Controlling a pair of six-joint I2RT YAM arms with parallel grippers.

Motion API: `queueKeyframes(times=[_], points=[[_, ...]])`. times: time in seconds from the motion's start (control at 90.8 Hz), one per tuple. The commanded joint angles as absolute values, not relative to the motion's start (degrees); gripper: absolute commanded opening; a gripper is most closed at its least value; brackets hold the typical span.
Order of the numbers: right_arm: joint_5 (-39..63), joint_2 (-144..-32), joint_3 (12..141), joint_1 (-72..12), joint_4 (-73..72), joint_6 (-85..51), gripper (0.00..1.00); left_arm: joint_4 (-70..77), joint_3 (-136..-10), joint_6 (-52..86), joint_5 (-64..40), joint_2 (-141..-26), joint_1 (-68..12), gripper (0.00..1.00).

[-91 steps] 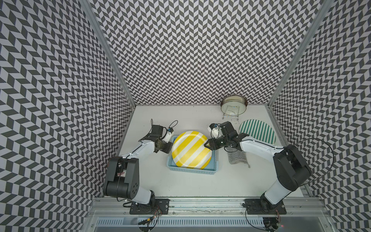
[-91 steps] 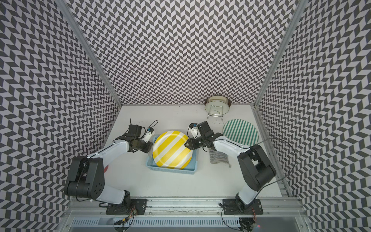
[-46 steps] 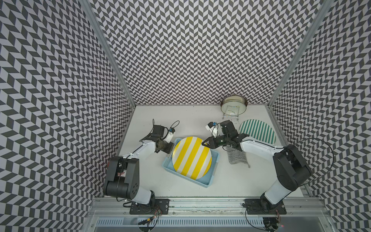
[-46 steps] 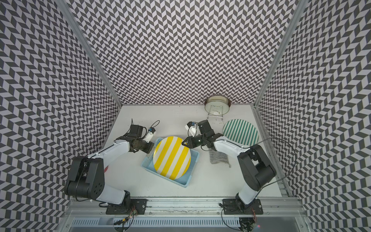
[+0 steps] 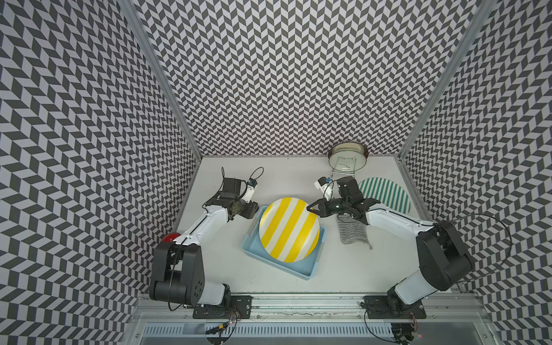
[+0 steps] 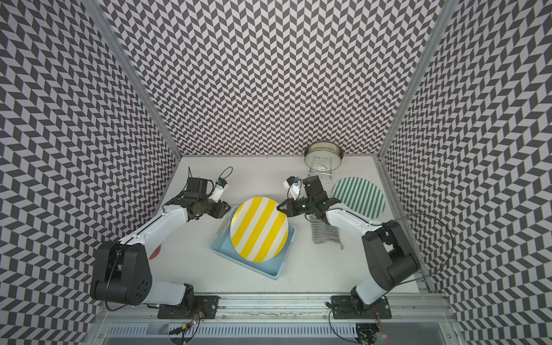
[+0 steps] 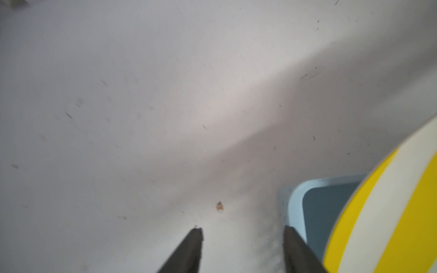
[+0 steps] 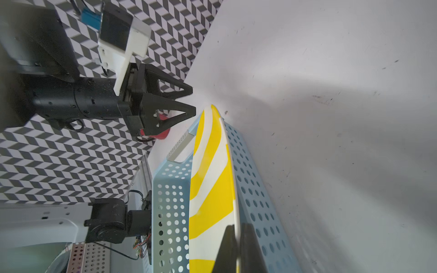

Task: Wipe the wet plate dry
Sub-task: Pick up the plate from the bin.

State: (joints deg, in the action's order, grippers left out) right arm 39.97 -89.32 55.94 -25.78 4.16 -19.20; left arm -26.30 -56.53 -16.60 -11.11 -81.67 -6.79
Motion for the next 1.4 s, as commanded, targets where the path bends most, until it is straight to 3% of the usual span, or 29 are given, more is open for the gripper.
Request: queueKeyframes(times=[0.0, 0.154, 0.297, 0.584, 0.837, 1.091, 1.388], points=[[44.47, -83.57, 54.71, -22.79, -3.84, -23.91, 0.00, -28.02, -62.28, -16.69, -10.37, -79.34, -5.58, 0.84], [46.86, -78.94, 51.83, -18.83, -9.60, -29.45, 0.00, -28.71, -67.54, -13.80, -11.76, -78.48, -5.02, 1.00], [46.51, -75.25, 49.06, -16.46, -15.20, -33.92, 0.00, -30.79, -69.73, -12.55, -21.31, -77.86, -4.91, 1.00], [49.34, -71.87, 45.41, -14.37, -22.82, -38.23, 0.00, -44.52, -72.88, -19.96, -51.60, -80.23, -5.10, 0.99], [51.78, -70.57, 44.73, -14.34, -27.45, -40.11, 0.00, -54.96, -75.05, -30.56, -61.98, -82.82, -6.83, 0.95], [52.12, -71.34, 44.06, -14.41, -29.91, -41.53, 0.00, -54.22, -75.87, -30.11, -64.82, -82.87, -8.69, 0.76], [50.93, -70.89, 43.95, -14.42, -29.37, -40.53, 0.00, -53.99, -76.58, -29.67, -64.32, -83.38, -10.80, 0.31]])
